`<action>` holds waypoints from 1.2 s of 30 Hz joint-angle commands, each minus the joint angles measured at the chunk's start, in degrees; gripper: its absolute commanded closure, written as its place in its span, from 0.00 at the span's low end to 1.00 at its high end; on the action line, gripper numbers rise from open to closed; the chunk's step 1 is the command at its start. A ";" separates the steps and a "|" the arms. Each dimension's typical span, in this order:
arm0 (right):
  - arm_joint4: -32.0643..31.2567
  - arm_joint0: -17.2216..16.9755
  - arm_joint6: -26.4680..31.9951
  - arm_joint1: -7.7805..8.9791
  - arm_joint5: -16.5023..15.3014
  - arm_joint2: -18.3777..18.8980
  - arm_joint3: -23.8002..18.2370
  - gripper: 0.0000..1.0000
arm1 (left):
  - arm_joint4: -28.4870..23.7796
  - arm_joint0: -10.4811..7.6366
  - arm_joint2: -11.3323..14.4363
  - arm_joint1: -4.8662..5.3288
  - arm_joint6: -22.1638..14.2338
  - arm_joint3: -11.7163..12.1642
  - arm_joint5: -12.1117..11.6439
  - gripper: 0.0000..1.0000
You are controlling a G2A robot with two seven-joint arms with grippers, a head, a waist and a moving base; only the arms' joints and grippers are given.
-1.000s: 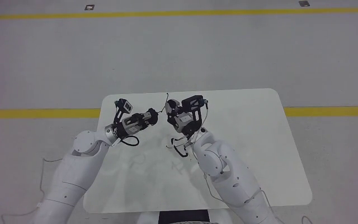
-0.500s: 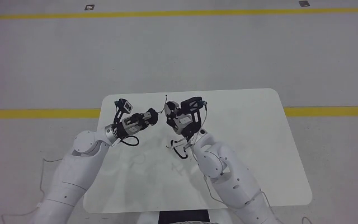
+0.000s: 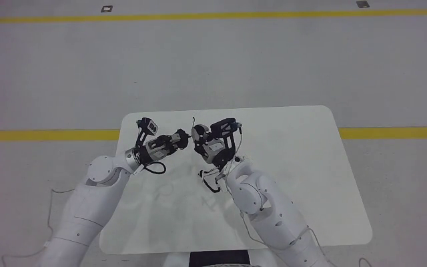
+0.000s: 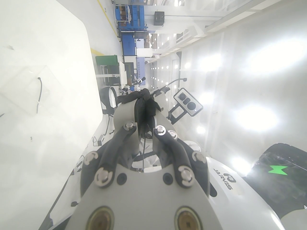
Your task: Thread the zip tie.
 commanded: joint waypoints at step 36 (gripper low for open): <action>0.01 -1.70 -1.03 0.67 0.86 1.00 -1.26 0.55 | 0.00 0.00 0.00 0.00 0.00 0.00 0.00 1.00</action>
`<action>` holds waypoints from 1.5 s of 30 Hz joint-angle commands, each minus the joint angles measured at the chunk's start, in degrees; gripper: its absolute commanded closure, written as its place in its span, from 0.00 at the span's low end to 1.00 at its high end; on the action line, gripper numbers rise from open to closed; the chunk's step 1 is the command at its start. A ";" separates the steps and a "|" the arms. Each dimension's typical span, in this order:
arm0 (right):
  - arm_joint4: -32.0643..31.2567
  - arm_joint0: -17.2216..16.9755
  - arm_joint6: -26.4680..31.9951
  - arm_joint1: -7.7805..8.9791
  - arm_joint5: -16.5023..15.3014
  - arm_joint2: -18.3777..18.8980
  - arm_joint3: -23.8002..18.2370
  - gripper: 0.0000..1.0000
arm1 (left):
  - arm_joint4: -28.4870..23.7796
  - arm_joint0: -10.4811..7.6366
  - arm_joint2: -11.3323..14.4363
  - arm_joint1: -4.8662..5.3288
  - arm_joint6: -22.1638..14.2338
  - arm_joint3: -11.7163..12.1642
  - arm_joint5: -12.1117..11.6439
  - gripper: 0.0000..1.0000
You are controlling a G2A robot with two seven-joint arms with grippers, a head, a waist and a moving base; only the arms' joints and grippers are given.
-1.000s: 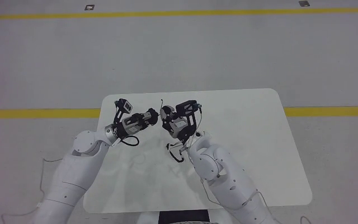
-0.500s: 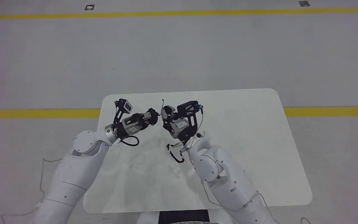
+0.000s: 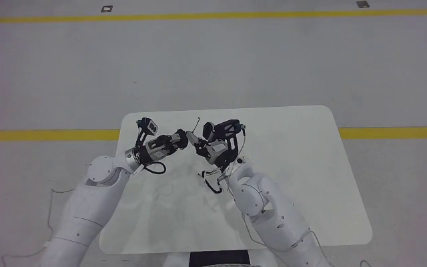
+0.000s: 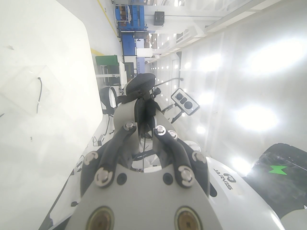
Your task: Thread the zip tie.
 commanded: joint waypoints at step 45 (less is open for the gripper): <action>-33.65 0.98 -14.12 2.52 3.89 -1.62 1.21 0.00 | -31.59 3.32 -2.35 -0.54 2.74 -5.92 26.55 1.00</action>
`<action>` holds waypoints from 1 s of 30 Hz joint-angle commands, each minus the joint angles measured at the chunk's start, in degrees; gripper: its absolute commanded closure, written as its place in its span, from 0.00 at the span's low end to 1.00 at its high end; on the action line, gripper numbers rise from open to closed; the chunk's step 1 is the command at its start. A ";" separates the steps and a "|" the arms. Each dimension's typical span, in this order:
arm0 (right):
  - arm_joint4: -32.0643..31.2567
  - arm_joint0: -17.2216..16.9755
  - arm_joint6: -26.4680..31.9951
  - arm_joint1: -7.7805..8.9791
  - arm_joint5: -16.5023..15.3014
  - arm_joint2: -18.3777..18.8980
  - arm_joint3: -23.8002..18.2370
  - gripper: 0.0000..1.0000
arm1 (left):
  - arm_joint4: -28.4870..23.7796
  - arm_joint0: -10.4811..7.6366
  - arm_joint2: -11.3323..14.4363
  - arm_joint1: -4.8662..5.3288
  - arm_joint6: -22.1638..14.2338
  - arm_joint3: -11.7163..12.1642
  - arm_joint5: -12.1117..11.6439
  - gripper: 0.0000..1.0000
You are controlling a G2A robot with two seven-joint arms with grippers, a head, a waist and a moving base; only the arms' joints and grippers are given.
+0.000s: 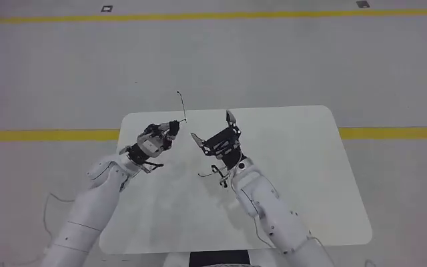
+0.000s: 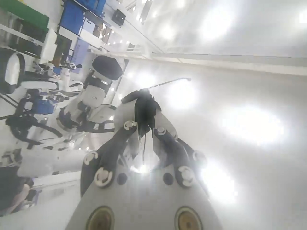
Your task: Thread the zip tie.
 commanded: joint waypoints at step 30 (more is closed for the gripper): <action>0.00 11.52 -2.66 5.76 8.09 -12.01 5.53 0.63 | -10.05 2.01 0.94 -0.83 5.67 -2.09 4.02 1.00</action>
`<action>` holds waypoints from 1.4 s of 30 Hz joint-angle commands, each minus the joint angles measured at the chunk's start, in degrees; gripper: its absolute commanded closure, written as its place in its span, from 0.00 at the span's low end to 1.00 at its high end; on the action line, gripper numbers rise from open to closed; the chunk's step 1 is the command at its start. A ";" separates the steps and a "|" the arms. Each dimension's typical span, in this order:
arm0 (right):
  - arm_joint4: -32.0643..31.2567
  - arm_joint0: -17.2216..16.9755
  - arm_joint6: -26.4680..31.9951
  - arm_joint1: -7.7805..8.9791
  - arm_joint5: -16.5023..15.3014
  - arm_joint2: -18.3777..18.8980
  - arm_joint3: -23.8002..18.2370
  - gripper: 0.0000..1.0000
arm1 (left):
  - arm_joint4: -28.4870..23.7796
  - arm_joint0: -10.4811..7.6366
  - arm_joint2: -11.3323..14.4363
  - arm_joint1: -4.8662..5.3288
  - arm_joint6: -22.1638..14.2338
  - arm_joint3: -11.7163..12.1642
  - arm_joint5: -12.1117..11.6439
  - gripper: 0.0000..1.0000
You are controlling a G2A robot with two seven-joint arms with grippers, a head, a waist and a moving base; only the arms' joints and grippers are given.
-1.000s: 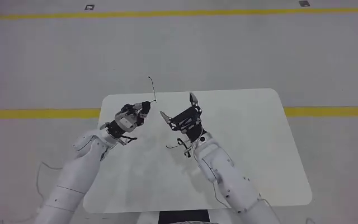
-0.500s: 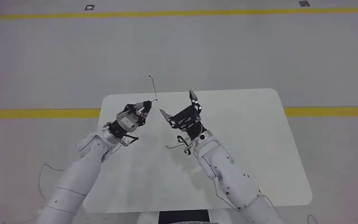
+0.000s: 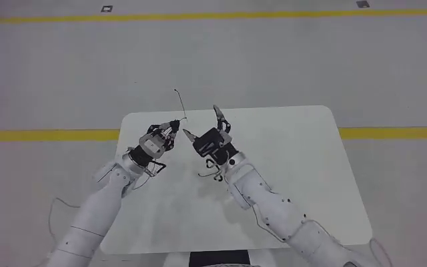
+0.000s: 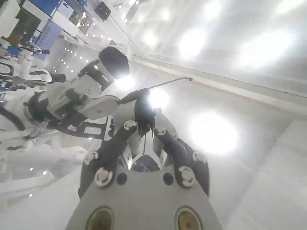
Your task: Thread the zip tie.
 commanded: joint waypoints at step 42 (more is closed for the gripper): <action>0.00 2.93 -3.89 0.00 -0.81 -3.34 3.16 1.00 | 0.00 0.00 0.00 0.00 0.00 0.00 0.00 1.00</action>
